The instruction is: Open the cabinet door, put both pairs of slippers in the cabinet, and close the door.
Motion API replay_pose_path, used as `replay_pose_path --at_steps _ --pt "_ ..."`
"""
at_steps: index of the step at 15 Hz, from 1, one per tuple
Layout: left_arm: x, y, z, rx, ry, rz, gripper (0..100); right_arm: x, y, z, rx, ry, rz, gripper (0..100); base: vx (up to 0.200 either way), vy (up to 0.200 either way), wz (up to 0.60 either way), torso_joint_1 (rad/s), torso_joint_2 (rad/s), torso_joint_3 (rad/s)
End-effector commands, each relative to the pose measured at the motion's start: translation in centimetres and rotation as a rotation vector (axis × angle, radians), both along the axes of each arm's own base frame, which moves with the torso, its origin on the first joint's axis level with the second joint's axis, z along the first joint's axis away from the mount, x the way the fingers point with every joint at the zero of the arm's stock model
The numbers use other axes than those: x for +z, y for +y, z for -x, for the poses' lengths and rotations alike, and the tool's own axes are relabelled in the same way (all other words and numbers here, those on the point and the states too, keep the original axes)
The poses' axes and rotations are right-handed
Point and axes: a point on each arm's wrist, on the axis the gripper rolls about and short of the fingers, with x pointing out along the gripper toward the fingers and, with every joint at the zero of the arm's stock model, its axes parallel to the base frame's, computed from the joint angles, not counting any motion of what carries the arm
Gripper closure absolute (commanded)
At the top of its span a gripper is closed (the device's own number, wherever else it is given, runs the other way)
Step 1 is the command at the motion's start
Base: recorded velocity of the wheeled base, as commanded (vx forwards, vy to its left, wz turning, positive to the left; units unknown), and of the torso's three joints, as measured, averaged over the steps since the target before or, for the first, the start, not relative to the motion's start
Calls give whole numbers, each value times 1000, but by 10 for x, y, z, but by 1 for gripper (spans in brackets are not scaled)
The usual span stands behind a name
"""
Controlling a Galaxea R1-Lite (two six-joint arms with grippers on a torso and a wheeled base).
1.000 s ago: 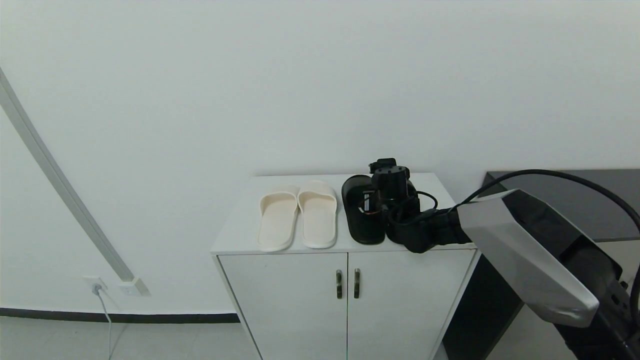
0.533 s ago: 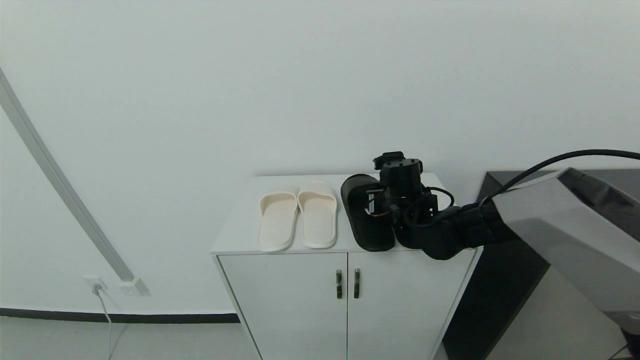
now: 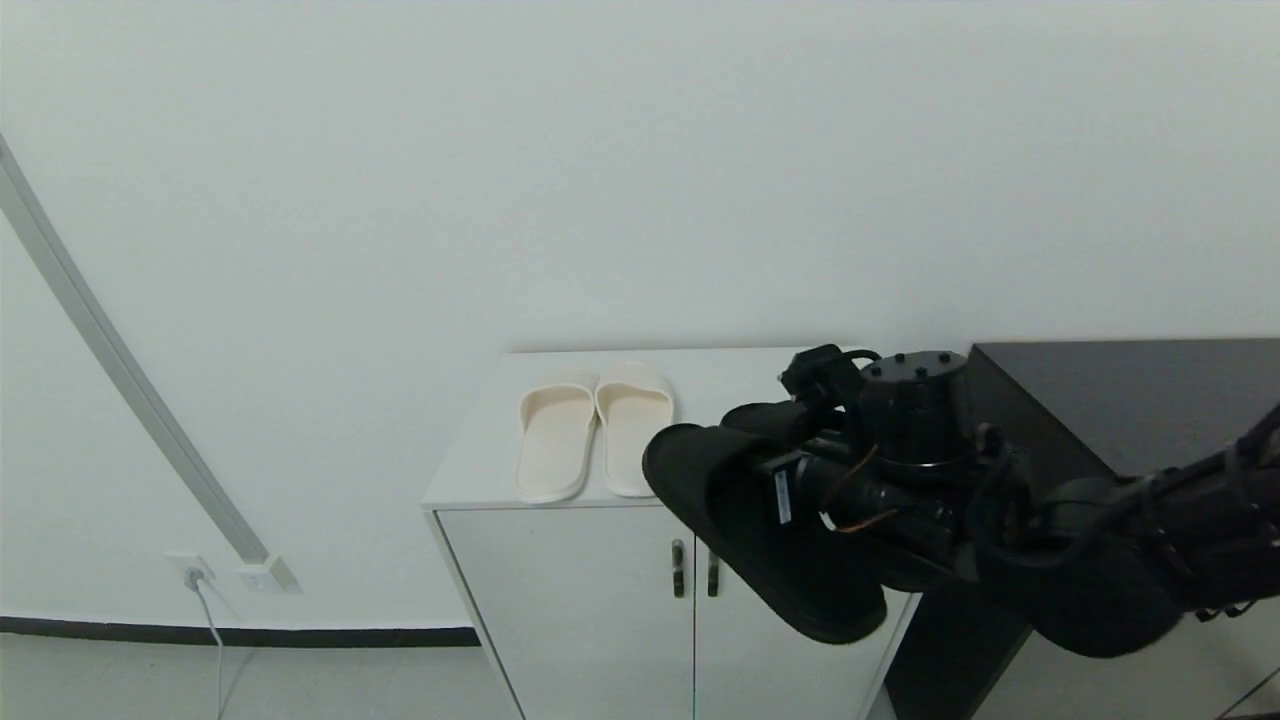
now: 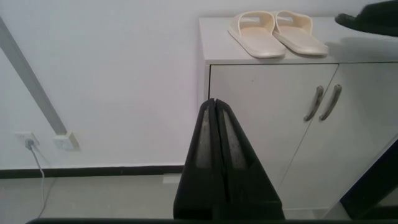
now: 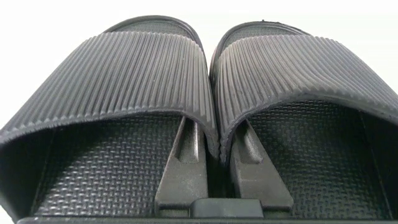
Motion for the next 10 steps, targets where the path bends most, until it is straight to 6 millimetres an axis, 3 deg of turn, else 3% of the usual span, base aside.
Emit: replay_pose_path --at_steps 1,4,10 --pt "0 0 0 1 1 0 100 15 -24 37 132 -11 -20 100 0 0 0 0 0 0" --pt "0 0 0 1 1 0 100 14 -33 60 276 11 -45 100 0 0 0 0 0 0" --pt "0 0 0 1 1 0 100 12 -33 64 286 20 -41 100 0 0 0 0 0 0"
